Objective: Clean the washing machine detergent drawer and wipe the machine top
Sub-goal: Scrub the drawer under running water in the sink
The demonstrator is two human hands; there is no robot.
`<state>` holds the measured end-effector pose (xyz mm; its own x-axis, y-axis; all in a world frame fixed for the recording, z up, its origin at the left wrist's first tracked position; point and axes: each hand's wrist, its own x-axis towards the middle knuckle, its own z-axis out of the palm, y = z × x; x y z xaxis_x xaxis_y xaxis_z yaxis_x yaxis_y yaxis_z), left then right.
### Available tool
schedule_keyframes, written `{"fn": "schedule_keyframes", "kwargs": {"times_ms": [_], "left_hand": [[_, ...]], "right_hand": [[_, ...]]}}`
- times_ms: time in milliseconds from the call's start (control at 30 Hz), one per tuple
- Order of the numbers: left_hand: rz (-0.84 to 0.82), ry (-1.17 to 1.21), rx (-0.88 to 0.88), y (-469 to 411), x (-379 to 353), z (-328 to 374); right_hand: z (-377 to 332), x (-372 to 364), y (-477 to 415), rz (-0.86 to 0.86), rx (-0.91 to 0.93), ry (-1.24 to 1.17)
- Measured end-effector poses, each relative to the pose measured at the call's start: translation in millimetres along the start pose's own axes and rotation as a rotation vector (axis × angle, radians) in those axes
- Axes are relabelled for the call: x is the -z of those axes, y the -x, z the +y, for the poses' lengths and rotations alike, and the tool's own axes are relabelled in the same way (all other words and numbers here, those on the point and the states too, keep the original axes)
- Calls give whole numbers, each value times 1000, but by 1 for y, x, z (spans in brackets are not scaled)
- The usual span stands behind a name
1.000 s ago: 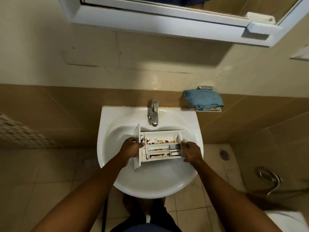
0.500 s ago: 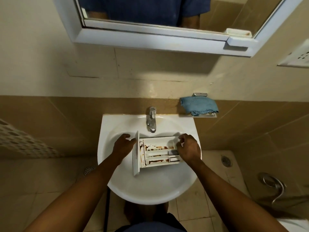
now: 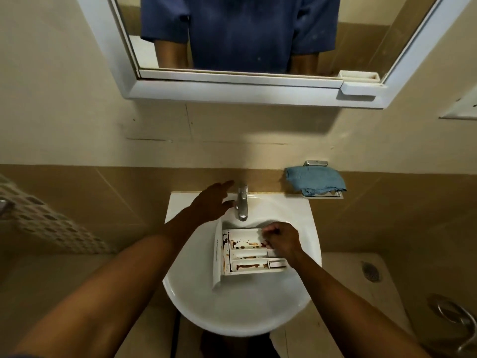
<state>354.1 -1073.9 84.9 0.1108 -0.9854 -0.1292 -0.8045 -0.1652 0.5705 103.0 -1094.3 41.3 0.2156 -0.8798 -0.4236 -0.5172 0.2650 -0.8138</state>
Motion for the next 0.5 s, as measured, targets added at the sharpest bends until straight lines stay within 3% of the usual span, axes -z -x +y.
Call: {"fn": "schedule_keyframes", "kwargs": {"times_ms": [267,500], "left_hand": [[-162,-208,-139,-46,1,18],[-74,-136,-147,-46,-10,13]], "right_hand": [[-2,4,-1,-22,-53,-50],[0,8,-2,17,-92,-50]]}}
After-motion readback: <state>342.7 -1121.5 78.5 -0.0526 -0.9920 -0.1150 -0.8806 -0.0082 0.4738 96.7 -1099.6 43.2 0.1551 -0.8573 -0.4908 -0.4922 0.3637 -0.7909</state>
